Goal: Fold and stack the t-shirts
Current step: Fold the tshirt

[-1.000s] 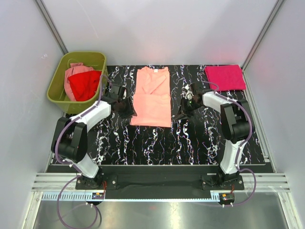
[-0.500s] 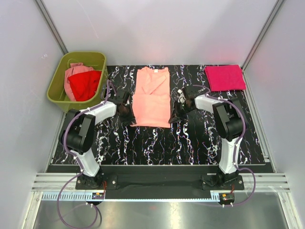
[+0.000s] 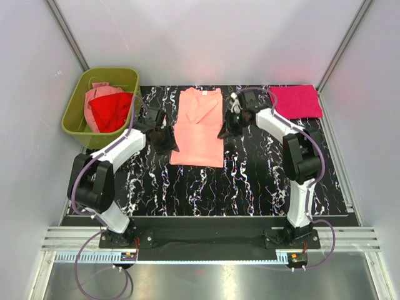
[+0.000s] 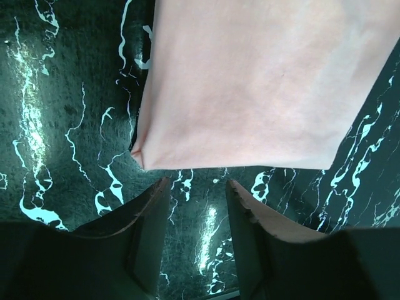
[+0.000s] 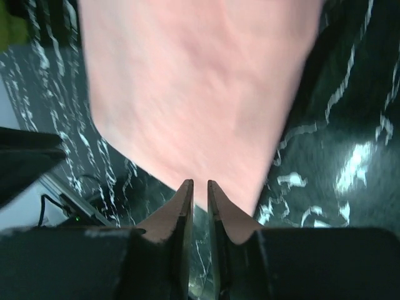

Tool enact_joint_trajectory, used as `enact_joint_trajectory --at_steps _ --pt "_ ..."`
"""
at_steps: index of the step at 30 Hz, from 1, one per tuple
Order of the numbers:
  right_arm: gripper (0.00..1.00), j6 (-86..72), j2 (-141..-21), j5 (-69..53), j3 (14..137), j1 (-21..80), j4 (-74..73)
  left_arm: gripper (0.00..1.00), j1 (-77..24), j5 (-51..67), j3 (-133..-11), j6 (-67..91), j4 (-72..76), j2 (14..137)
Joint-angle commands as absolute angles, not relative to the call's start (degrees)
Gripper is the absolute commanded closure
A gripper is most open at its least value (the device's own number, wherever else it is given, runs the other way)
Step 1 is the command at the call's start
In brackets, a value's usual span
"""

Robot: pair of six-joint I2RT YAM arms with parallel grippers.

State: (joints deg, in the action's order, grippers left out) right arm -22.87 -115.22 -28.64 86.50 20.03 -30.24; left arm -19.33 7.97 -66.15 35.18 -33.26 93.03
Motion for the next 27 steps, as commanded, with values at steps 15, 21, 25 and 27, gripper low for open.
enact_joint_trajectory --at_steps 15,21,25,27 --pt "0.83 -19.6 -138.51 -29.0 114.96 16.26 -34.82 0.58 -18.19 6.33 -63.64 34.89 -33.05 101.34" --pt "0.77 -21.97 -137.82 -32.78 112.33 14.5 -30.94 0.58 -18.11 4.48 -61.26 35.59 -32.61 100.64" --pt "0.67 -23.55 -135.88 -35.95 111.62 14.24 -29.36 0.57 -18.11 4.75 -62.31 35.6 -33.66 99.24" --pt "0.62 -23.99 -135.18 -36.12 111.97 14.24 -30.14 0.55 -18.11 4.48 -63.1 35.33 -34.54 98.09"
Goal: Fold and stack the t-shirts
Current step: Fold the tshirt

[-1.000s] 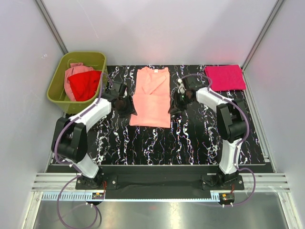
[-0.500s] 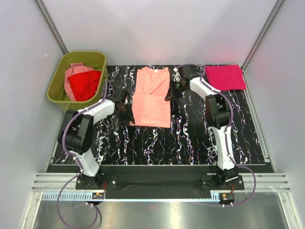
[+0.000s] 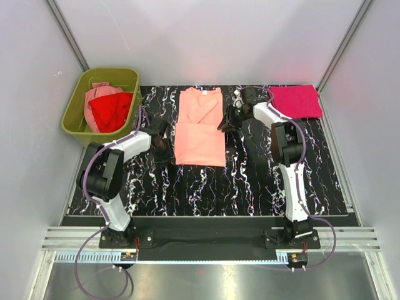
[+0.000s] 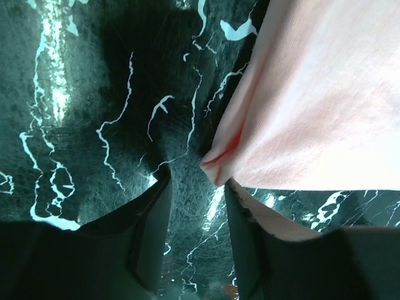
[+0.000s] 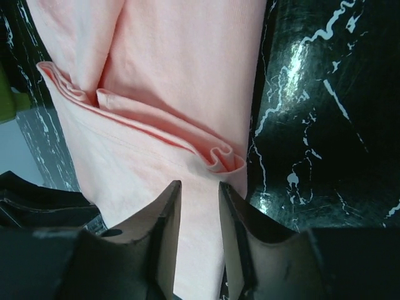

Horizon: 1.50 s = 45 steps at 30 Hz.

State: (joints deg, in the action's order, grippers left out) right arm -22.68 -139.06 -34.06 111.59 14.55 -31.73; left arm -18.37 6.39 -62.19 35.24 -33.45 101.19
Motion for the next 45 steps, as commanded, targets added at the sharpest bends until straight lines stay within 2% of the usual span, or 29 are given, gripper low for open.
enact_joint_trajectory --at_steps 1,5,8,12,18,24,32,38,45 --pt "0.6 -23.82 -134.31 -35.86 112.32 14.24 -30.76 0.54 -18.11 3.87 -64.15 35.07 -35.59 96.95" --pt "0.48 -23.29 -129.56 -33.76 110.83 14.24 -35.31 0.46 -16.36 5.61 -65.74 32.79 -34.99 95.19" --pt "0.45 -21.8 -126.57 -31.73 108.99 14.41 -40.59 0.46 -14.15 12.64 -64.43 32.35 -31.12 95.54" --pt "0.41 -20.74 -121.12 -27.87 96.9 15.2 -39.82 0.44 -13.71 16.69 -62.76 32.34 -26.91 97.2" --pt "0.43 -22.85 -112.78 -29.53 81.51 15.82 -34.38 0.47 -13.71 18.72 -62.41 31.2 -25.14 100.37" --pt "0.46 -25.13 -111.88 -29.88 74.19 18.19 -29.1 0.48 -13.71 16.26 -60.91 30.67 -25.49 99.93" --pt "0.49 -26.98 -110.66 -26.28 68.47 20.92 -24.88 0.5 -14.32 16.44 -56.52 31.29 -21.97 99.58" --pt "0.54 -27.33 -109.6 -25.58 66.36 21.09 -24.61 0.59 -14.59 15.38 -56.51 32.08 -21.88 100.11" --pt "0.56 -27.95 -110.39 -27.42 65.39 21.27 -22.85 0.63 -14.59 14.15 -57.04 32.08 -22.24 100.19"
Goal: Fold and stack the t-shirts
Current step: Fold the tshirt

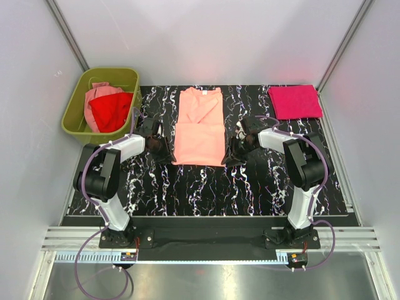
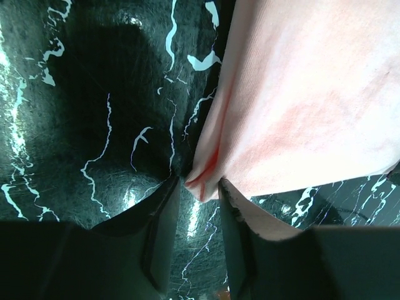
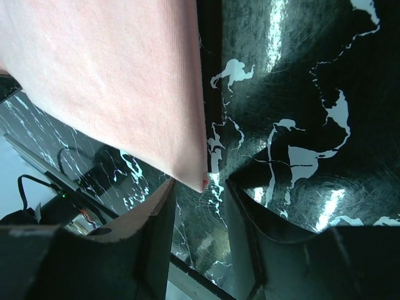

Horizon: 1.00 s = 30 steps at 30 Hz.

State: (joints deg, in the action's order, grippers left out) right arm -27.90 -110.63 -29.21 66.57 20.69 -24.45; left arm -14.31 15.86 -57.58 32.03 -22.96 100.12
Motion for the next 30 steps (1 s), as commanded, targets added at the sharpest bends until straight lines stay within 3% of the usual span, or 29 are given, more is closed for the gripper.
enact_joint_trajectory --at_steps 1,11,18,19,22,30 --pt "0.56 -28.12 -110.48 -27.42 65.39 21.27 -22.76 0.63 -14.59 14.32 -57.13 32.17 -22.15 100.28" --pt "0.59 -29.7 -111.09 -28.82 64.42 21.71 -21.01 0.75 -14.77 16.44 -57.74 32.34 -21.45 100.99" --pt "0.75 -30.15 -110.66 -28.48 63.11 21.88 -21.53 1.0 -16.34 18.81 -57.39 33.57 -19.6 100.11" --pt "0.85 -30.15 -110.39 -27.52 63.11 21.8 -22.58 1.0 -16.7 18.55 -57.31 33.75 -19.86 100.02" --pt "1.0 -29.45 -108.29 -26.46 62.06 21.8 -24.08 1.0 -17.84 17.4 -56.26 34.62 -21.62 98.01" --pt "1.0 -30.49 -98.63 -24.79 54.77 22.59 -24.87 1.0 -22.93 13.55 -48.7 38.23 -24.17 87.9"
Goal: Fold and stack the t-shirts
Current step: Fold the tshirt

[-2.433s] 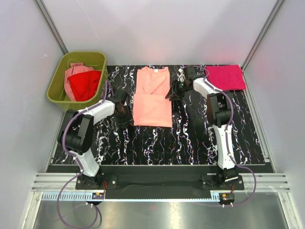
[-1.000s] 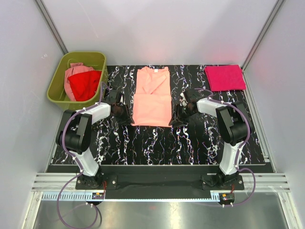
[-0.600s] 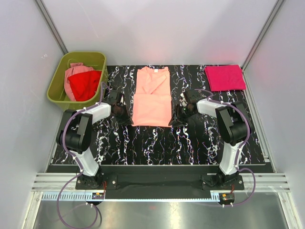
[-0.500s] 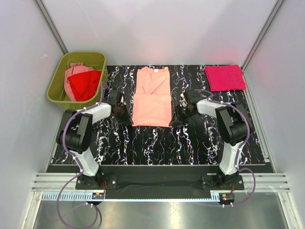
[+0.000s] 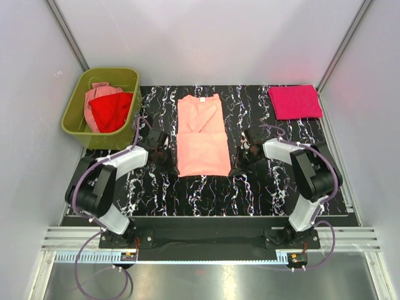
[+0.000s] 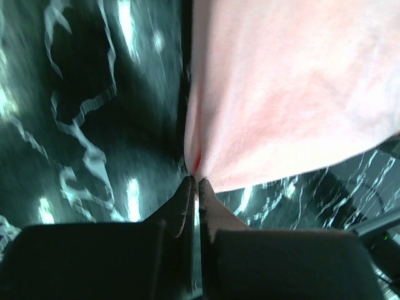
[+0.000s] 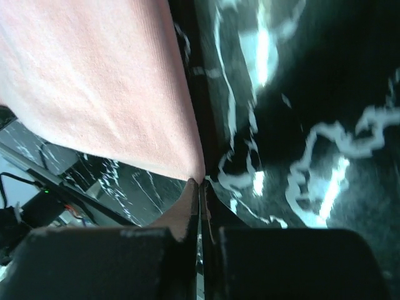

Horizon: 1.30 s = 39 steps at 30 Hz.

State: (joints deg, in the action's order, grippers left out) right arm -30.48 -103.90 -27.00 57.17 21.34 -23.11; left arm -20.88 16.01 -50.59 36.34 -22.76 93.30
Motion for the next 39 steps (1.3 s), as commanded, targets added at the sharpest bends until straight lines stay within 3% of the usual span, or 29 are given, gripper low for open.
enact_joint_trajectory --at_steps 1,14,20,26,30,39 --pt "1.0 -30.85 -97.31 -23.74 52.84 22.76 -25.05 1.0 -23.37 13.1 -47.3 38.75 -24.69 85.89" --pt "1.0 -36.38 -71.39 -16.97 44.03 28.82 -35.24 1.0 -29.87 10.55 -41.05 42.97 -31.63 68.48" --pt "1.0 -38.05 -64.88 -15.12 43.86 30.15 -38.59 1.0 -32.17 10.98 -39.99 45.44 -33.49 63.37" --pt "1.0 -37.36 -63.81 -13.63 45.61 30.15 -38.32 1.0 -32.08 12.4 -42.71 45.79 -33.22 65.12" --pt "1.0 -35.6 -66.0 -10.99 49.12 30.15 -39.63 1.0 -31.03 8.18 -52.18 43.25 -37.52 68.55" --pt "1.0 -27.79 -79.44 -5.62 67.29 27.96 -41.75 1.0 -24.35 9.93 -68.88 38.42 -38.77 80.75"
